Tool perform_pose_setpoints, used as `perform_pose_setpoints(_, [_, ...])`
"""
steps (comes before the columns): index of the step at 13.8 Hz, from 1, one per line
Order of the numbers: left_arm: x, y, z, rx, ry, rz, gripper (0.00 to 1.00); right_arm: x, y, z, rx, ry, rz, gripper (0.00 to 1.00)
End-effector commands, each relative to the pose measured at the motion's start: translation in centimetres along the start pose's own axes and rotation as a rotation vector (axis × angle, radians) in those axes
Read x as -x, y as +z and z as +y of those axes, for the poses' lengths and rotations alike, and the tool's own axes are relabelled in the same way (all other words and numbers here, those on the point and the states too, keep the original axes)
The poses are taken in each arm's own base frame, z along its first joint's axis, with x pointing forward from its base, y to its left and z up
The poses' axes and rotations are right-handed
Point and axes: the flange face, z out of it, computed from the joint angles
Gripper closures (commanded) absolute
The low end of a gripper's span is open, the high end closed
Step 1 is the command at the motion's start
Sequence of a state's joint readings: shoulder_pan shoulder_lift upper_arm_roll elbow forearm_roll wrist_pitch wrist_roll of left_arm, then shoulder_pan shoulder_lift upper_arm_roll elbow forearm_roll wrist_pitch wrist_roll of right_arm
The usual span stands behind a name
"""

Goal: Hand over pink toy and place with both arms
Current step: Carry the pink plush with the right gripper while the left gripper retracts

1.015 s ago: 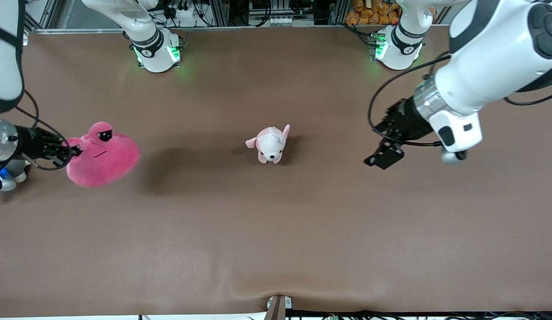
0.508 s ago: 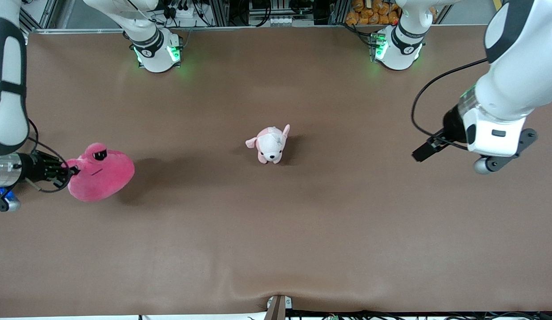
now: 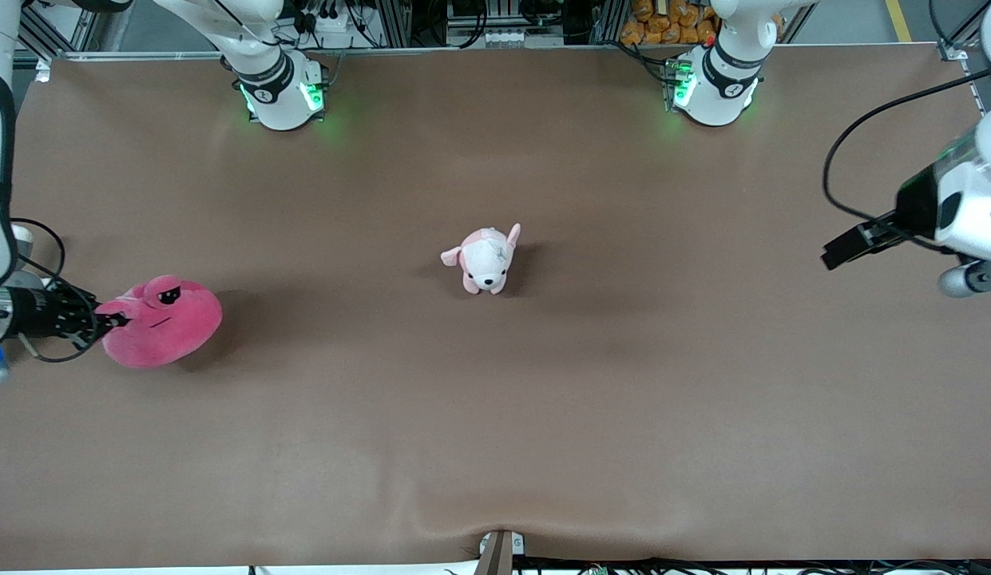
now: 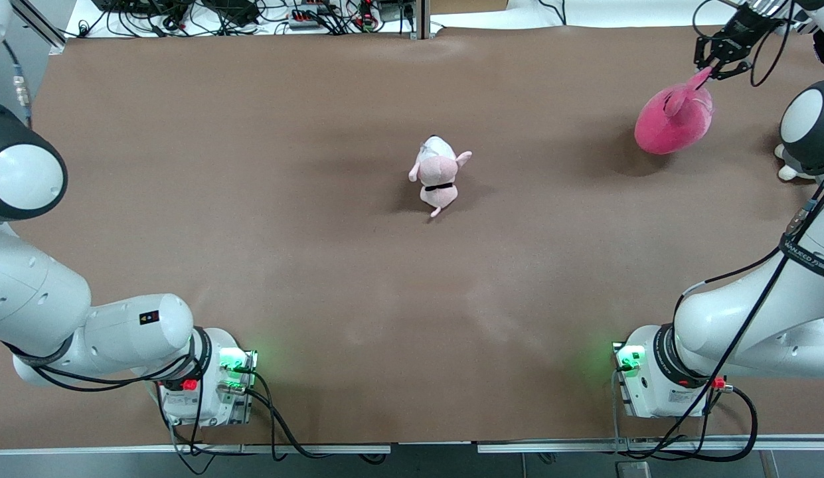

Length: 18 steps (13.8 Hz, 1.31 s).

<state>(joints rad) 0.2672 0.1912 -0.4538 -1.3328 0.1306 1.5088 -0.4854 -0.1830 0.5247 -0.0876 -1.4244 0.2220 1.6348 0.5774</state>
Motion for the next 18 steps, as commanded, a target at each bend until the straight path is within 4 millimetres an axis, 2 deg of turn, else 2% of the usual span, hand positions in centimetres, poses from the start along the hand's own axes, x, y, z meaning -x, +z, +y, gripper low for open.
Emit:
perform_pose_setpoints(1, [2.2,-2.3,-1.2,-0.04,0.081,0.029,0.0,1.7,0.8,-2.3,0.016,-0.022,-0.004,1.0])
perform_pose_setpoints(7, [4.8,-2.5,-6.3,0.003,0.103,-0.016,0.0,1.9,1.6,-3.1,0.015,-0.02,-0.011,1.0])
perform_pose_setpoints(10, [5.6,-2.2,-6.5,0.003,0.111,-0.027,0.0,1.5,2.3,-3.2,0.013,-0.014,-0.008,1.0])
perform_pose_setpoints(12, [6.2,-1.6,-7.3,0.001,0.115,-0.04,0.0,1.4,2.5,-3.3,0.014,-0.013,-0.011,1.0])
perform_pose_setpoints(14, [6.5,-1.9,-7.2,0.002,0.121,-0.033,0.0,1.3,2.8,-3.4,0.014,-0.013,-0.009,1.0])
perform_pose_setpoints(17, [6.6,-2.0,-7.0,-0.008,0.125,-0.028,0.0,0.6,4.6,-4.2,0.019,-0.02,-0.004,1.0])
perform_pose_setpoints(18, [6.9,-2.0,-6.3,-0.012,0.138,-0.028,0.0,0.3,5.3,-4.5,0.02,-0.023,0.007,0.73])
